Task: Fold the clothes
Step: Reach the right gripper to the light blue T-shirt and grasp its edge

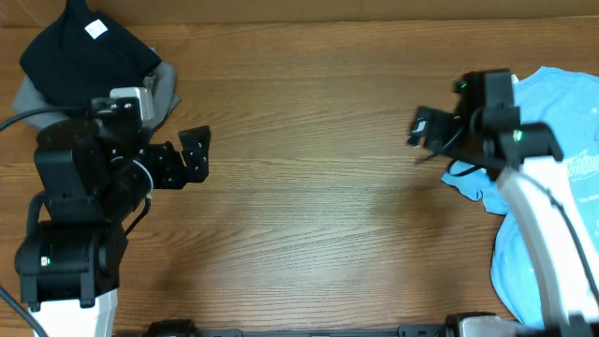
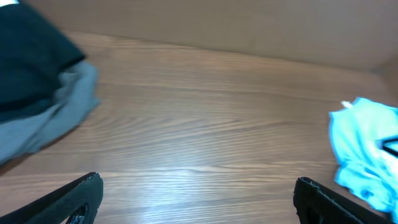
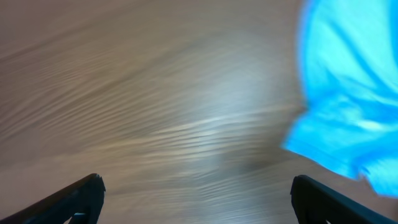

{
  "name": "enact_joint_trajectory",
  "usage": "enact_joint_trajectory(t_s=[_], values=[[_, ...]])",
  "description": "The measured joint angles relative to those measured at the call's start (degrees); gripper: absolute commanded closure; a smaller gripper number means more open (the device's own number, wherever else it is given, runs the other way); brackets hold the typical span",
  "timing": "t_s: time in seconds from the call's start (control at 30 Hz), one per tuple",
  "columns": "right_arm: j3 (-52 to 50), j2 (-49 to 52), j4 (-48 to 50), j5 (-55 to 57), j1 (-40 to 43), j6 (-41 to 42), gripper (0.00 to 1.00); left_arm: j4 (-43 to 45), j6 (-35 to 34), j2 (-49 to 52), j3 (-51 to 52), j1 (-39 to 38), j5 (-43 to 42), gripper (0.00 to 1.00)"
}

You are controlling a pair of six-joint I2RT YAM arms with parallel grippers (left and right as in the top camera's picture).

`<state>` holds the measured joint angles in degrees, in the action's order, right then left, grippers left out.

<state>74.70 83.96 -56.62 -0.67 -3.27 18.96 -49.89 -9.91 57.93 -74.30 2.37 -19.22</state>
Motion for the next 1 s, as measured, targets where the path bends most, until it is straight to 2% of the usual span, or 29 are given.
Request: enact_joint_trajectory(t_s=[0.03,0.2,0.37,0.47,0.53,0.6,0.7,0.73,0.9,0.93,1.0], values=[[0.0,2.82,0.07,0.31,2.71,0.74,0.14,-0.07,0.0,0.24,-0.22,0.0,-1.2,0.0],[0.0,14.05,3.67,1.29,11.69,2.56,0.16,-1.33,0.0,0.48,-0.37,-0.02,-5.97,0.0],[0.0,21.2,10.34,1.95,14.01,2.38,0.2,-1.84,0.55,0.48,-0.44,-0.02,-7.19,0.0],[0.0,24.3,13.68,2.16,13.94,0.83,0.27,-2.16,0.9,0.48,-0.44,0.0,-7.41,0.0],[0.0,26.14,14.08,2.51,13.73,-0.26,0.39,-2.29,1.01,0.5,-0.44,0.0,-7.5,0.0],[0.0,27.41,14.05,2.82,13.66,-0.94,0.58,-2.6,1.07,0.5,-0.44,-0.02,-7.63,0.0],[-0.02,28.48,13.62,3.1,13.53,-1.27,0.95,-2.91,1.09,0.48,-0.46,-0.02,-7.67,0.0],[-0.02,28.5,13.29,3.13,13.38,-1.31,0.96,-2.91,1.09,0.5,-0.46,0.0,-7.76,0.0],[-0.02,28.5,12.24,1.75,11.21,-1.05,0.96,-3.06,1.09,0.5,-0.57,-0.02,-7.87,0.0],[-0.02,28.5,12.37,2.12,10.1,-1.03,0.88,-3.48,1.09,0.55,-0.85,-0.02,-7.89,0.0],[-0.02,28.5,12.52,4.28,7.74,-0.87,0.54,-4.74,1.09,0.61,-1.88,-0.02,-8.0,0.0]])
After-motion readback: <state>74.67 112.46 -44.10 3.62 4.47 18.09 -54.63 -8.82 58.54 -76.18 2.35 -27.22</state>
